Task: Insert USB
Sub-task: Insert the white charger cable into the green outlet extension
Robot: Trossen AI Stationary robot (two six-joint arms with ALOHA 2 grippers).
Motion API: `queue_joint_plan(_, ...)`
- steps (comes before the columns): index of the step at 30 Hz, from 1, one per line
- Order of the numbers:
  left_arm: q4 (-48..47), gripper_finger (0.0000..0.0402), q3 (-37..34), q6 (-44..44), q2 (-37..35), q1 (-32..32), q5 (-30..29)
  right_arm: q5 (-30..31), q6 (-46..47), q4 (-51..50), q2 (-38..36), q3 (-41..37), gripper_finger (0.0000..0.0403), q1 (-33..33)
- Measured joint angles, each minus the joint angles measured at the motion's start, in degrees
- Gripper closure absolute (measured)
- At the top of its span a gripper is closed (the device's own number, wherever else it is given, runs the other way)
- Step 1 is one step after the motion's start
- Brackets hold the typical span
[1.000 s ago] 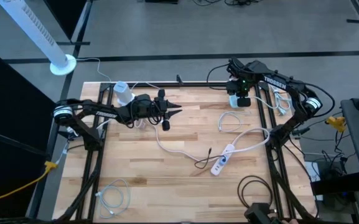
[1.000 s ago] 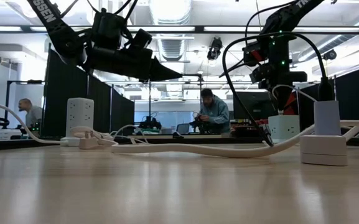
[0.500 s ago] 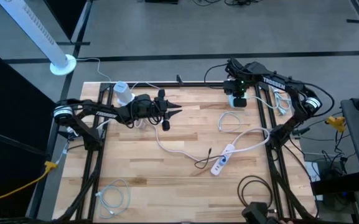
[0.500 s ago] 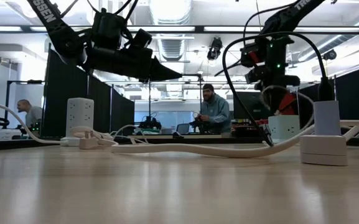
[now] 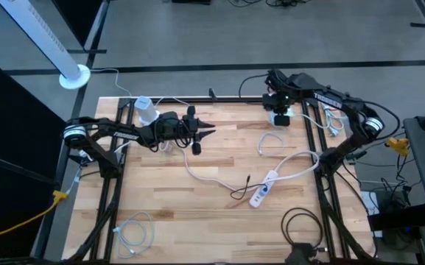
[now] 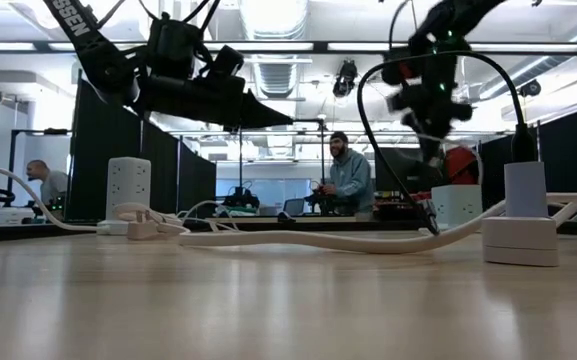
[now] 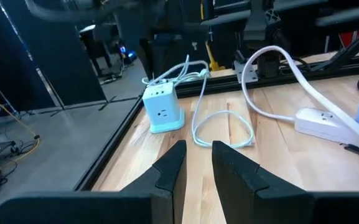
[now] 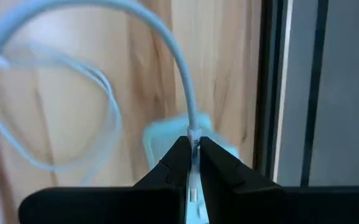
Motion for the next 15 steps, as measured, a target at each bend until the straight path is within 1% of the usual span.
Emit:
queue_joint_plan(3, 1.4, 0.0337, 0.0, 0.0, 0.0, 0.0, 0.0, -8.8, 3.9, 2.9, -1.2, 2.0, 0.0393, 2.8)
queue_joint_plan(6, 3.1, 0.0337, 0.0, 0.0, 0.0, 0.0, 0.0, -19.5, 7.6, 10.7, -3.2, 2.9, 0.0393, 5.2)
queue_joint_plan(8, 4.0, 0.0337, 0.0, -0.5, 0.1, -0.1, 0.0, -25.6, 10.8, 16.6, -4.0, 2.9, 0.0393, 7.1)
queue_joint_plan(12, 10.5, 0.0337, 0.0, -3.6, 1.8, -0.4, 0.0, -33.4, 17.0, 27.2, -4.7, 2.9, 0.0393, 11.1)
queue_joint_plan(13, 12.8, 0.0337, 0.0, -4.6, 2.3, -0.5, 0.0, -34.7, 18.3, 29.4, -4.8, 2.9, 0.0393, 12.3)
queue_joint_plan(15, 17.2, 0.0337, 0.0, -6.9, 3.6, -0.6, 0.9, -35.3, 19.8, 33.2, -4.8, 2.9, 0.0393, 14.6)
